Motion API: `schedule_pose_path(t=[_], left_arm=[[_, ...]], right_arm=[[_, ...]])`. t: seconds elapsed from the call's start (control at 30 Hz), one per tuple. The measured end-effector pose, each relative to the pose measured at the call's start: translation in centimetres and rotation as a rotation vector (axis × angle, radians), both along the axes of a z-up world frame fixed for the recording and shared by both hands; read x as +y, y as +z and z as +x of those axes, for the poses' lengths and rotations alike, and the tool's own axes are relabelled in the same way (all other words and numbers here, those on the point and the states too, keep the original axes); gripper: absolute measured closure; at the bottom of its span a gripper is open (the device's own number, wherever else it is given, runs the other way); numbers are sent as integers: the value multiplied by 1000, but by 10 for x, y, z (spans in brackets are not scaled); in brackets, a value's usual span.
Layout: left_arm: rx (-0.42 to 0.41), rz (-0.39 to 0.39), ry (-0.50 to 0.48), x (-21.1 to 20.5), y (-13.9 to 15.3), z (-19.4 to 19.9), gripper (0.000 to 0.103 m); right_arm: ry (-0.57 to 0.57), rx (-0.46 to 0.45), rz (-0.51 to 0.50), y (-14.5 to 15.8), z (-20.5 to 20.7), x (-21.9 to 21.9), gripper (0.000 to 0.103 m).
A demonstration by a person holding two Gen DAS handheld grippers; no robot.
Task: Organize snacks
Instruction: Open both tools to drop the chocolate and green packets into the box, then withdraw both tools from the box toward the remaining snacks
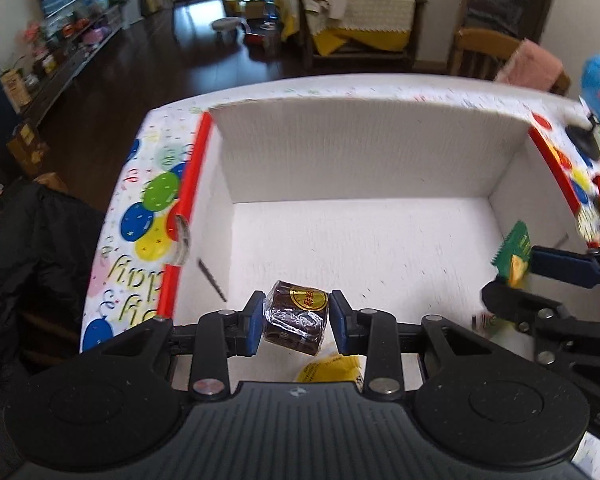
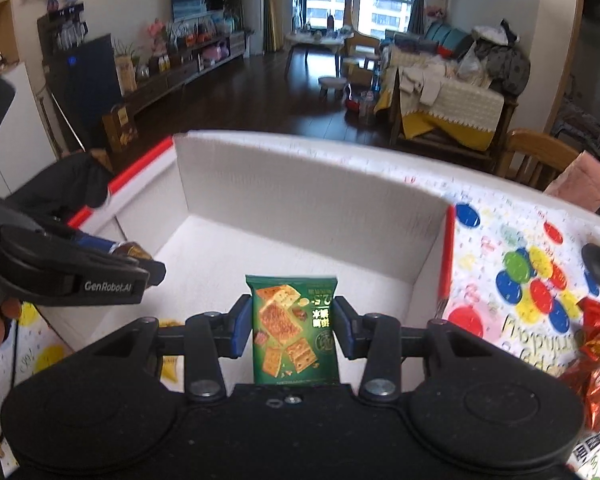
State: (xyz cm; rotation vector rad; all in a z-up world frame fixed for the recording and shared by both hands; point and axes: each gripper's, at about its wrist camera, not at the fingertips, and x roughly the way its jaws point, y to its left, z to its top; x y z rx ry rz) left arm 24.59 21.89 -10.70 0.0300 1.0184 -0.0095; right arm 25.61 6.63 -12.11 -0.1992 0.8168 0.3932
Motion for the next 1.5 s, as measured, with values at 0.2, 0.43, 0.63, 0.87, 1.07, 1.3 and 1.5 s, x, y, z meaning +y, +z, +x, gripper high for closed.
schedule_pose_path(t=[0.2, 0.43, 0.63, 0.87, 1.07, 1.3, 1.5], left_arm=[[20, 19, -42, -10, -7, 2, 70], [42, -10, -37, -7, -9, 1, 64], [10, -54, -50, -7, 3, -9, 50], [-56, -73, -51, -11, 26, -26, 45], [-108, -90, -50, -14, 47, -43, 43], [-151, -94, -59, -22, 68, -65, 41], [-191, -105, -72, -29, 85, -84, 35]], right_arm=[[-20, 32, -5, -7, -4, 0, 67], [-41, 33, 5, -7, -4, -9, 64], [-64, 25, 32, -1, -10, -16, 62], [-99, -14, 71, 16, -24, -26, 54], [-135, -68, 110, 33, -40, -38, 41], [-163, -120, 149, 49, -60, -50, 32], [-187, -158, 185, 60, -77, -63, 25]])
